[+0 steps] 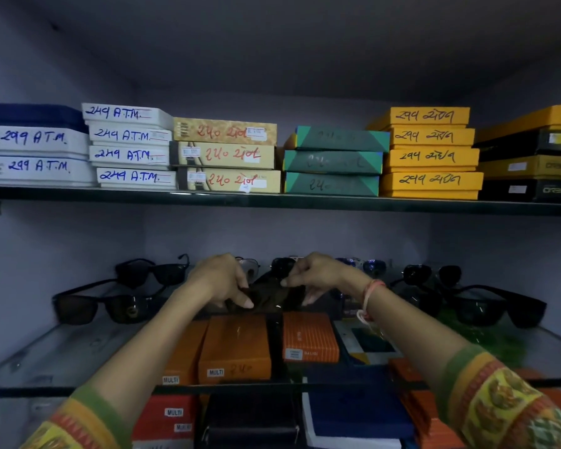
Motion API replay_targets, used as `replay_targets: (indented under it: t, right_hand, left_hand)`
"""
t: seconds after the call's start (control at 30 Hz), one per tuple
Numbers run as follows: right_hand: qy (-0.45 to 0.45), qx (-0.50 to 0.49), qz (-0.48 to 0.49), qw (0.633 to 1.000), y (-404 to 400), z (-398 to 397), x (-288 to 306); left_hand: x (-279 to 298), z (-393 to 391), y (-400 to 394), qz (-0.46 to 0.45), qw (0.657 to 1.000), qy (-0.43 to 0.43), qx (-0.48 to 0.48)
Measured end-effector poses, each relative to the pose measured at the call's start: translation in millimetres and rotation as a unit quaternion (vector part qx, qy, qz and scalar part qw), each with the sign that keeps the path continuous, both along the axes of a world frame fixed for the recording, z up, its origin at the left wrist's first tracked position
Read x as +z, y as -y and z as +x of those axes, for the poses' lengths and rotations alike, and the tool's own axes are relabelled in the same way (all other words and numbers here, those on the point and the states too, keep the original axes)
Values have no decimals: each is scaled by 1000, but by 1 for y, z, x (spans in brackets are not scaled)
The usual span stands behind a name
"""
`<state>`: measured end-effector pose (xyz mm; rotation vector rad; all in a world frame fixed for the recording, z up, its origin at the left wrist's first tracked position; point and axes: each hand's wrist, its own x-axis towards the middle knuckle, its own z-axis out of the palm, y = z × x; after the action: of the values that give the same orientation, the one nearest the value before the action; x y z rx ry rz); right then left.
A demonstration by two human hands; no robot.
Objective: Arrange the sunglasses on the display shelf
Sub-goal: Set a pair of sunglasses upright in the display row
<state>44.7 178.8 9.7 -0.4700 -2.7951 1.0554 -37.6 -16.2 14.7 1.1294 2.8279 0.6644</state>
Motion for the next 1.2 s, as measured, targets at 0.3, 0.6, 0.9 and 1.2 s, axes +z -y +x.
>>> replay_targets:
  t: [0.3, 0.6, 0.9, 1.2]
  right_hand:
    - [-139, -24, 127, 982, 2, 49, 36]
    - [-181, -143, 276, 933, -9, 75, 35]
    - [-158, -243, 265, 920, -15, 69, 30]
    - [-114, -233, 250, 933, -23, 62, 4]
  left_hand:
    - [22, 8, 2, 143, 987, 53, -40]
    - [29, 24, -30, 139, 989, -40, -21]
    - [36, 22, -46, 85, 994, -1, 73]
    - [8, 14, -48, 121, 983, 117, 79]
